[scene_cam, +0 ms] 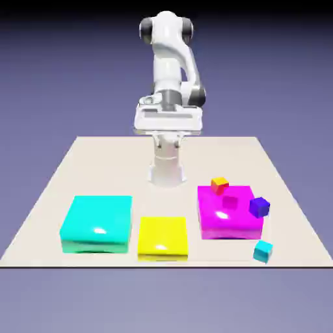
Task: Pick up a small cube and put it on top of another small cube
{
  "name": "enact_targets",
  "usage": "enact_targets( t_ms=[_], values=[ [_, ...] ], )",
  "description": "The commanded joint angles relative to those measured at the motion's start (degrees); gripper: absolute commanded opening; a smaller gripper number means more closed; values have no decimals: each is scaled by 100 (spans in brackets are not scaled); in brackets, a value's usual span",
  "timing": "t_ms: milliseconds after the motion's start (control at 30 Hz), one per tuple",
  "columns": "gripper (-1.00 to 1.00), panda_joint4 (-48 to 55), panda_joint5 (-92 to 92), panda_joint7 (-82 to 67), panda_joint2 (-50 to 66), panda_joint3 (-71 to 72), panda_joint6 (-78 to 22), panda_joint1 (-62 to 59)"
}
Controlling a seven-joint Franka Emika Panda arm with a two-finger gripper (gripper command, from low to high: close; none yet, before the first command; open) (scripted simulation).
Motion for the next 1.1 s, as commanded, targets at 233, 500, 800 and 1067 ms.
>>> enact_targets(
  t_ms=[233, 500, 800, 1067],
  values=[
    [0, 1260, -165, 1029, 1661, 882, -1156, -357],
    [0, 2519, -330, 2057, 3323, 1764, -2313, -713],
    [0, 3936, -516, 3214, 5191, 2756, -3613, -1115],
    [0, 5196, -681, 4243, 6853, 3638, -4770, -1471]
  ],
)
